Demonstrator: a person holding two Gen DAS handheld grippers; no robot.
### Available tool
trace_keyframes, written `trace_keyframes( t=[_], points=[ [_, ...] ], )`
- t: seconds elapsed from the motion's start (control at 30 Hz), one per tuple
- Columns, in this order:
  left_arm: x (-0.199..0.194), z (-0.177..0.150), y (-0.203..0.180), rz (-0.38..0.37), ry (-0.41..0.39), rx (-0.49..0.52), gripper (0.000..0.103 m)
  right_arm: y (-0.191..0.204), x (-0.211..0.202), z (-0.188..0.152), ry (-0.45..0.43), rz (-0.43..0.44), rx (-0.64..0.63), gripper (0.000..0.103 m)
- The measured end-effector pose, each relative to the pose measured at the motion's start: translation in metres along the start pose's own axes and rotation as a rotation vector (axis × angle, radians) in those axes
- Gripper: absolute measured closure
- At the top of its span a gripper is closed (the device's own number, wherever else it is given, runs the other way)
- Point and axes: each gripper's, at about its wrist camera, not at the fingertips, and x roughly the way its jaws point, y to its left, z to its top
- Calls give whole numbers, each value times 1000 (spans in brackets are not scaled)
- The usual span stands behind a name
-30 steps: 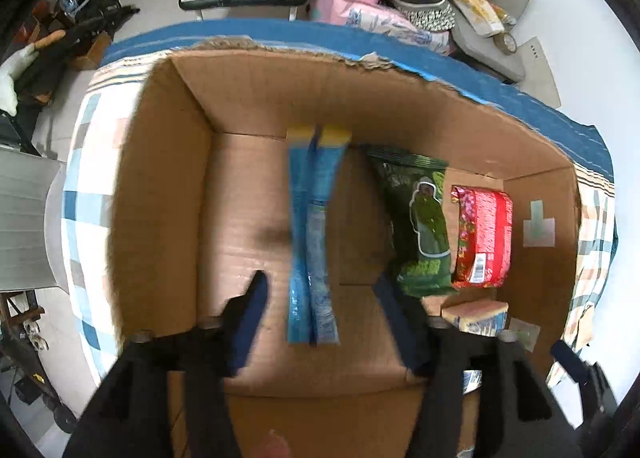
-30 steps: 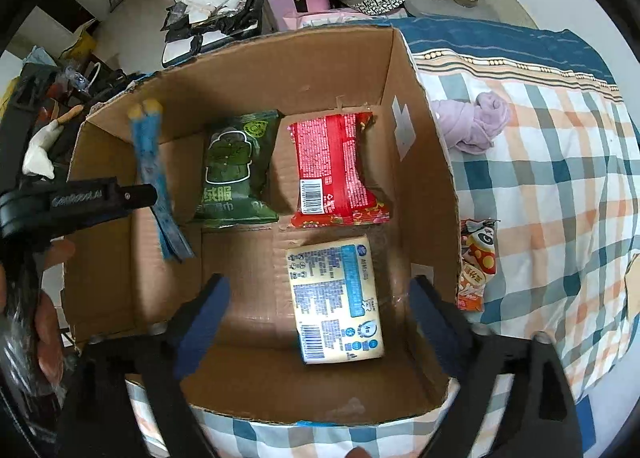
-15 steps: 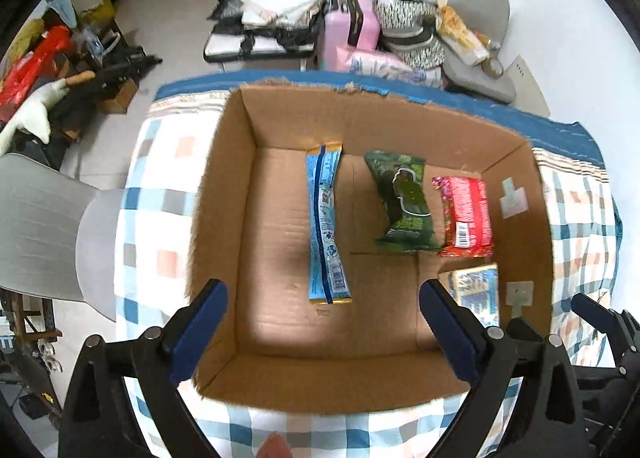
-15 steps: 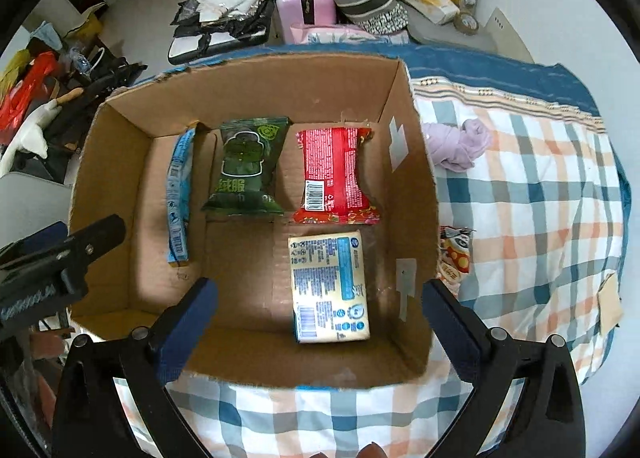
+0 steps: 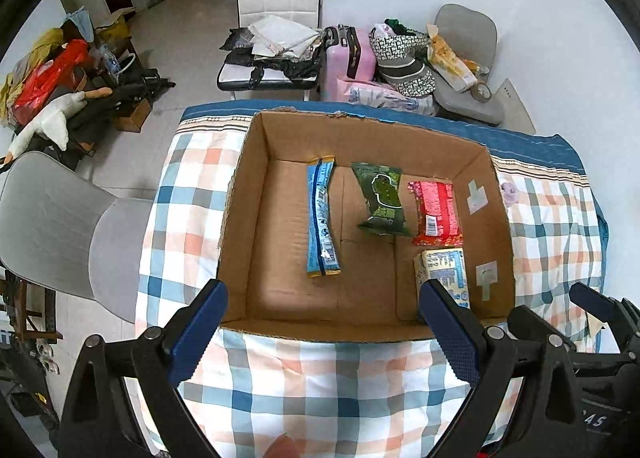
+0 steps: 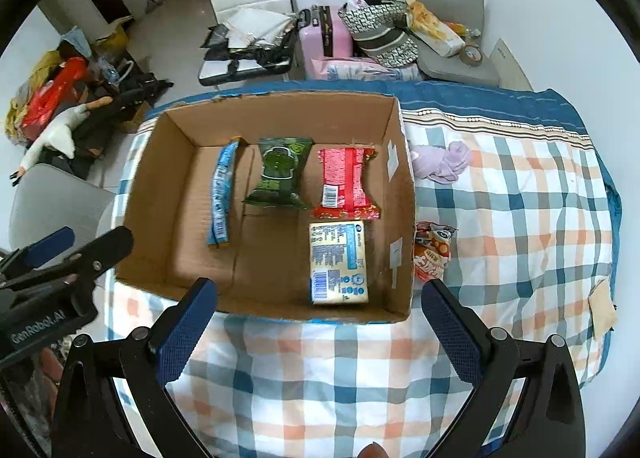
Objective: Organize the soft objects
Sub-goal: 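Grasp the panda snack bag with right tool while left tool grasps lilac sock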
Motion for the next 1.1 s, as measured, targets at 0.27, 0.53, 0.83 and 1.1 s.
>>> trace_keyframes(
  t=[0.27,0.53,0.83,1.1],
  points=[
    [-8,1,-40,179,-128,96,5,-70,-8,2,-49,66,216,0],
    [48,29,-86,248,-83,181,5,-195,121,4,202,133,585,0],
    [93,64,-152,282,-42,319,5,-217,216,-15,367,334,751,29],
    [103,95,-232,284,-54,469,5,-238,202,-17,343,278,669,54]
  ],
)
